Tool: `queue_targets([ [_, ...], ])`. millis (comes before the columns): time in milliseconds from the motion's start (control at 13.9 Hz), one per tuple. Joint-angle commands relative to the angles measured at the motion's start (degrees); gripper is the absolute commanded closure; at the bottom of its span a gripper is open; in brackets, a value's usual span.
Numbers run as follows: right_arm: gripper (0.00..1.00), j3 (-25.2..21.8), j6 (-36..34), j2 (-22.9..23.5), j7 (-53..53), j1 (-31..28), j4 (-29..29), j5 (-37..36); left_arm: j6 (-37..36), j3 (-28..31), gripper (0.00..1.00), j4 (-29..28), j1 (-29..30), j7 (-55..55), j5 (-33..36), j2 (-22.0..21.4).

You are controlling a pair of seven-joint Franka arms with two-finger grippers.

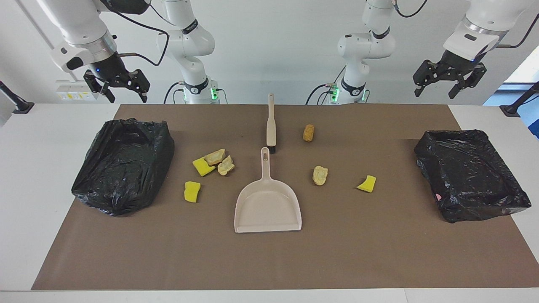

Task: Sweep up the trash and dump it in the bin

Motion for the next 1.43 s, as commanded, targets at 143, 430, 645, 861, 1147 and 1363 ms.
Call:
queue_targets([
  [143, 0.00, 0.91, 0.62, -1.02, -0.47, -1.00, -1.07, -2.59, -0.74, -0.32, 0.00, 1.73, -0.12, -0.38, -0.73, 0.46],
  [430, 0.00, 1.00, 0.44, -1.20, -0.47, -0.91, -1.16, -2.69, -1.70, -0.23, 0.00, -0.11, -0.13, -0.73, -0.81, -0.60],
  [645, 0.00, 1.26, 0.97, -0.94, -0.56, -0.82, -0.98, -2.60, -0.91, -0.23, 0.00, -1.08, -0.13, -0.73, -0.81, -1.21],
  [861, 0.00, 1.00, 0.09, -1.11, -0.56, -0.91, -0.98, -2.33, 1.88, -0.32, 0.00, -1.87, 0.22, 0.06, -0.81, -1.30],
  [1147, 0.00, 1.17, -0.44, -1.46, 0.06, -0.82, -1.42, -1.90, 4.35, -0.49, 0.00, -5.64, -0.65, -0.64, -0.81, -2.44],
  [1363, 0.00, 1.17, -0.44, -1.46, -0.03, -0.82, -1.42, -1.63, 10.23, -1.11, 0.00, -15.37, -4.51, -0.64, -0.81, -7.17],
])
